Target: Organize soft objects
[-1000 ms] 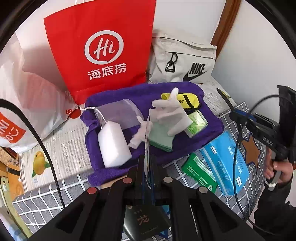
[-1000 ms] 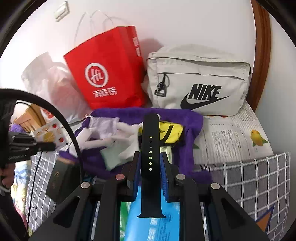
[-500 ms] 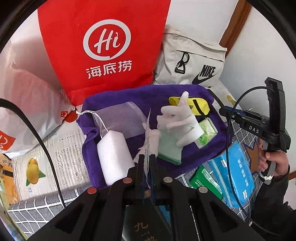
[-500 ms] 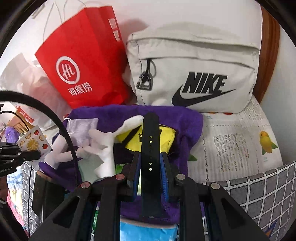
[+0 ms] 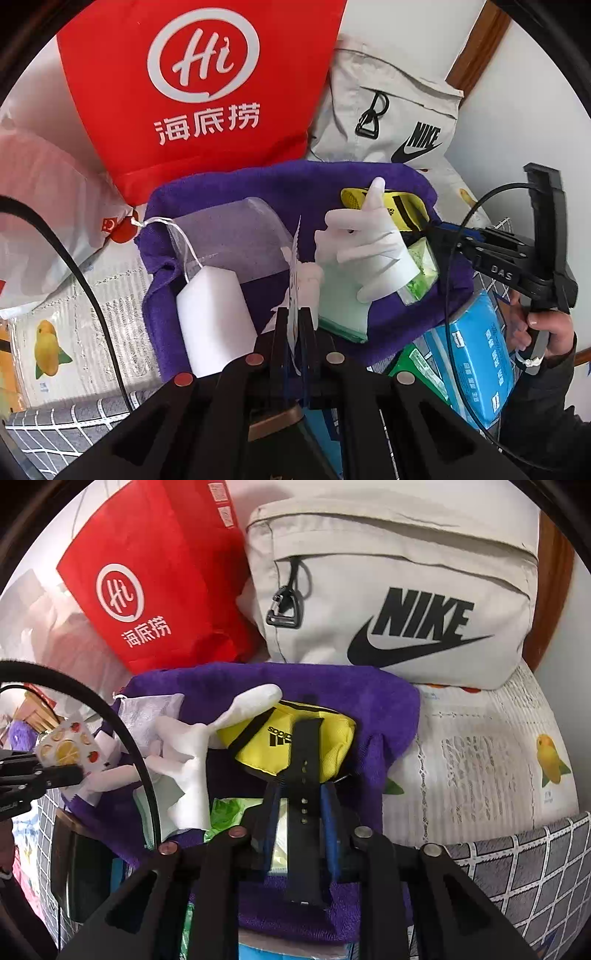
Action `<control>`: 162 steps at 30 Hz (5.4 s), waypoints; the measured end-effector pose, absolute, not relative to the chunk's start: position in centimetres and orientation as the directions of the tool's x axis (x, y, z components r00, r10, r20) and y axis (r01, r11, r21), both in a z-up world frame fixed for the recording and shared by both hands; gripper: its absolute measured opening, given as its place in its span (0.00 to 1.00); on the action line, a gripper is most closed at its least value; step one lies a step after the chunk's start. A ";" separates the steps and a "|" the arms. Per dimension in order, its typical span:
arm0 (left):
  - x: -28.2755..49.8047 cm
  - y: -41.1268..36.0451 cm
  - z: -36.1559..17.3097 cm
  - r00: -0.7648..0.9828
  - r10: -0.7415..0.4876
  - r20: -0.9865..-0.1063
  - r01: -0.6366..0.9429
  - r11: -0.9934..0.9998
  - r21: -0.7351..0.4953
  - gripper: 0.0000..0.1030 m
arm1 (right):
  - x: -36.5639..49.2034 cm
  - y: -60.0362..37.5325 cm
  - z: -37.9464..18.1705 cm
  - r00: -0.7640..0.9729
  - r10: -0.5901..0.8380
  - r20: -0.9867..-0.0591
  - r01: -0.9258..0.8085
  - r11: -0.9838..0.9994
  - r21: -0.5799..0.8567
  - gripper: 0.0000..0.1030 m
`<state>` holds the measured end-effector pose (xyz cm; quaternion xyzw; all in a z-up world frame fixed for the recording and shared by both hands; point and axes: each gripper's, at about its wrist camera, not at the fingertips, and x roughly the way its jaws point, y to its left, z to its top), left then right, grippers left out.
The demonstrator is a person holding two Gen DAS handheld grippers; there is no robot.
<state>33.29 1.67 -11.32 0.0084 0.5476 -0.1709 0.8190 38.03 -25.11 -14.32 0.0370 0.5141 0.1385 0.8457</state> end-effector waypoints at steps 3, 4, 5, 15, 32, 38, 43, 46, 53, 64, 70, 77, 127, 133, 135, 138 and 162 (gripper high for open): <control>33.4 1.3 -11.9 0.330 -0.265 -0.906 0.286 0.943 -0.172 0.05 | 37.9 -25.0 -14.0 0.443 0.268 -0.855 -0.207 0.959 0.193 0.37; 33.4 1.2 -12.0 0.326 -0.264 -0.908 0.287 0.943 -0.171 0.05 | 37.8 -25.0 -13.8 0.447 0.266 -0.854 -0.207 0.960 0.190 0.37; 33.4 1.1 -12.2 0.322 -0.262 -0.910 0.288 0.943 -0.169 0.05 | 37.7 -25.0 -13.7 0.450 0.267 -0.852 -0.207 0.959 0.192 0.37; 34.4 1.6 -12.7 0.311 -0.270 -0.911 0.255 0.947 -0.194 0.05 | 35.3 -24.6 -11.2 0.499 0.287 -0.818 -0.233 0.953 0.192 0.37; 38.1 0.2 -13.0 0.296 -0.272 -0.916 0.245 0.948 -0.202 0.05 | 32.0 -23.6 -9.6 0.523 0.269 -0.809 -0.256 0.955 0.152 0.40; 39.0 -0.1 -14.4 0.278 -0.259 -0.925 0.237 0.952 -0.195 0.05 | 31.8 -23.1 -9.8 0.514 0.247 -0.822 -0.238 0.961 0.140 0.40; 39.7 0.0 -15.2 0.249 -0.241 -0.938 0.217 0.958 -0.189 0.53 | 31.3 -22.7 -9.6 0.506 0.259 -0.823 -0.245 0.958 0.151 0.43; 39.8 0.4 -14.7 0.269 -0.200 -0.942 0.188 0.970 -0.152 0.70 | 30.8 -22.6 -9.1 0.507 0.259 -0.822 -0.248 0.957 0.149 0.44; 37.7 1.9 -11.7 0.328 -0.167 -0.930 0.153 0.981 -0.122 0.72 | 27.6 -22.5 -7.8 0.520 0.288 -0.804 -0.265 0.949 0.169 0.48; 30.8 4.0 -9.6 0.366 -0.165 -0.916 0.127 0.984 -0.126 0.74 | 20.8 -15.4 -12.8 0.336 0.327 -0.883 -0.495 0.859 0.129 0.55; 26.6 5.0 -9.3 0.380 -0.175 -0.908 0.137 0.982 -0.132 0.74 | 19.9 -12.2 -16.2 0.278 0.216 -0.936 -0.508 0.860 0.047 0.28; 23.4 6.2 -8.8 0.400 -0.190 -0.897 0.158 0.978 -0.137 0.74 | 20.0 -11.7 -17.5 0.342 0.087 -0.936 -0.458 0.885 -0.084 0.14; 17.1 9.3 -8.0 0.432 -0.231 -0.872 0.149 0.972 -0.183 0.74 | 22.5 -11.3 -17.8 0.314 0.076 -0.946 -0.440 0.895 -0.073 0.04; 17.2 9.5 -8.6 0.416 -0.237 -0.878 0.149 0.970 -0.192 0.74 | 19.4 -10.5 -16.4 0.280 0.179 -0.943 -0.484 0.875 0.022 0.03; 17.3 9.6 -8.8 0.415 -0.234 -0.879 0.146 0.971 -0.190 0.74 | 18.0 -9.7 -15.9 0.267 0.219 -0.938 -0.515 0.856 0.053 0.03; 17.3 9.7 -9.1 0.408 -0.239 -0.881 0.144 0.970 -0.197 0.74 | 16.6 -8.8 -15.6 0.244 0.257 -0.935 -0.552 0.830 0.083 0.05; 16.0 7.2 -8.8 0.380 -0.196 -0.904 0.188 0.973 -0.132 0.74 | 16.8 -10.3 -18.1 0.261 0.242 -0.935 -0.535 0.842 0.068 0.62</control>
